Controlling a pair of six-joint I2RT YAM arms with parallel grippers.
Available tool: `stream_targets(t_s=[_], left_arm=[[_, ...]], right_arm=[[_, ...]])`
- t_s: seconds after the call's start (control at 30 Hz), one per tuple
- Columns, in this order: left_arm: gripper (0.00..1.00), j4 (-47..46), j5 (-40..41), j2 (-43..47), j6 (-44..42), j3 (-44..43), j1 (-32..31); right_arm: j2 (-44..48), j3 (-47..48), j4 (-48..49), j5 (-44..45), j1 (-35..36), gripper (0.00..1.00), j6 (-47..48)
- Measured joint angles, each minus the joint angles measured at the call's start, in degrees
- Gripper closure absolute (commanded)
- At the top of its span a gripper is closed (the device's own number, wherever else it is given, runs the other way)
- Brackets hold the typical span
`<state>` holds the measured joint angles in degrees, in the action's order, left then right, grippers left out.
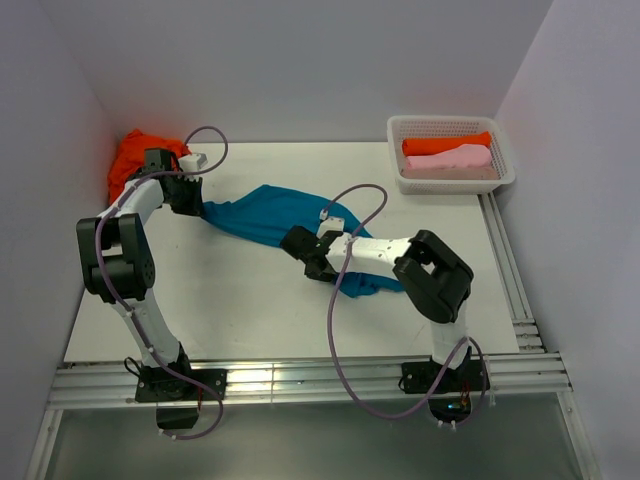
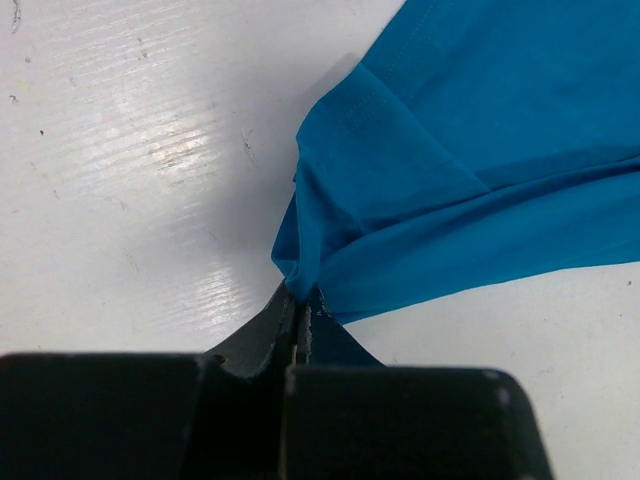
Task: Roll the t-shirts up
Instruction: Flatten the tshirt
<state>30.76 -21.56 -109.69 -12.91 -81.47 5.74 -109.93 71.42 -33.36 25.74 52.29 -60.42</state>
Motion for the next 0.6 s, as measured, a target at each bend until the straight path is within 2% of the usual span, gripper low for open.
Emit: stream_targets(t_s=[0.03, 0.13, 0.33, 0.6], left_arm=[[1.00, 0.00, 0.00, 0.00, -0.02, 0.00, -0.04], [1.00, 0.02, 0.13, 0.00, -0.17, 0.00, -0.13], [1.00, 0.13, 0.66, 0.02, -1.11, 0.00, -0.24], [1.00, 0.04, 1.95, 1.53, -2.60, 1.25, -0.31]], right_arm=[[-0.04, 0.04, -0.26, 0.26, 0.00, 0.86, -0.04], [-0.09, 0.31, -1.31, 0.96, -0.02, 0.94, -0.22], [3.10, 0.57, -6.14, 3.37, -0.04, 1.00, -0.20], [28.39, 0.22, -13.07, 9.77, -0.04, 1.00, -1.81]])
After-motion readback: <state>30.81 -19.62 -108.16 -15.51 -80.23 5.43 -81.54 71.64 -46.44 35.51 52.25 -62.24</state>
